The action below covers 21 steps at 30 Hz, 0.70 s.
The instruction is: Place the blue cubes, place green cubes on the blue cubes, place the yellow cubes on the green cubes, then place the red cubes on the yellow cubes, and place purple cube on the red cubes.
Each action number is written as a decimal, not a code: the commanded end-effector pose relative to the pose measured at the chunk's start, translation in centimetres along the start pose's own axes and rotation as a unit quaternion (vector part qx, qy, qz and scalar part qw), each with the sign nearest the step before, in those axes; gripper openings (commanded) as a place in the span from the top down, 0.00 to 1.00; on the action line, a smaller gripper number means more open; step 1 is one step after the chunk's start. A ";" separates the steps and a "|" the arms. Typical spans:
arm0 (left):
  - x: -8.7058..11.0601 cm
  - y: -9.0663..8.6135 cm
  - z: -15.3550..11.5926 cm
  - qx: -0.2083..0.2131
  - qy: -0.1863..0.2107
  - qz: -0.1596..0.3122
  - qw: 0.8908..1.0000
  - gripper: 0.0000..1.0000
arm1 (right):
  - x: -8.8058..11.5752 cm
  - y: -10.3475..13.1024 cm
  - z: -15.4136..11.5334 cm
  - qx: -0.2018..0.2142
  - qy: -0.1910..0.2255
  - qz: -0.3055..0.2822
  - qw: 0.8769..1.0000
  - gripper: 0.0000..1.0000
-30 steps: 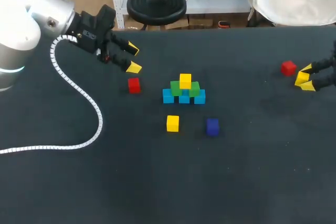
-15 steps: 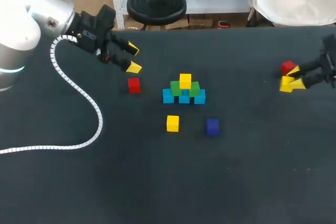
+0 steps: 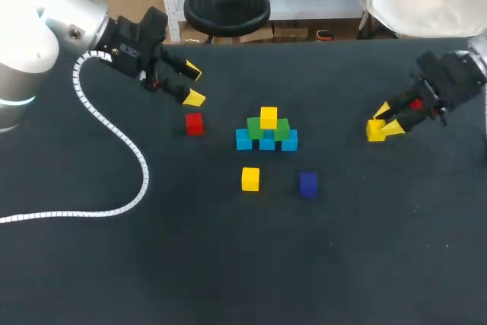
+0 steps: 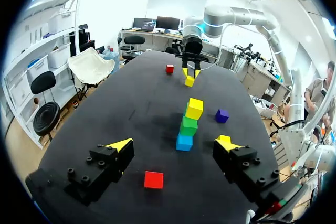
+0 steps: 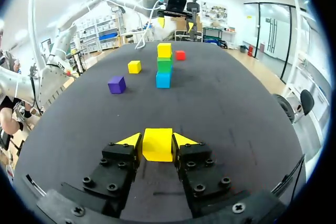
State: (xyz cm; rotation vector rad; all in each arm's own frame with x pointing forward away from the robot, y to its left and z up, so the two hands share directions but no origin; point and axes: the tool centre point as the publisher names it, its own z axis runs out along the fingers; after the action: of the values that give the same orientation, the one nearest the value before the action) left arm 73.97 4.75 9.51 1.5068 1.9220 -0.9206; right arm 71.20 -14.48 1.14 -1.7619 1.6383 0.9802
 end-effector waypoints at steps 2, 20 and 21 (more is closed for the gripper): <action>0.0 0.2 0.0 0.002 0.002 0.000 1.000 0.00 | 0.2 -0.3 0.2 -0.016 0.003 0.018 1.000 0.00; 0.0 0.2 0.0 0.002 0.002 0.000 1.000 0.00 | 2.5 3.8 -6.3 0.160 -0.036 0.124 0.979 0.00; 0.0 0.2 0.0 0.002 0.002 0.000 1.000 0.00 | 2.4 3.7 -6.0 0.161 -0.037 0.126 0.978 0.00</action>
State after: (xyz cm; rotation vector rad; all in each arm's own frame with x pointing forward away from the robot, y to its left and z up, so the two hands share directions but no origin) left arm 73.97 4.75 9.51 1.5068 1.9220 -0.9206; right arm 70.28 -21.93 2.78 -1.4289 1.8337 1.0336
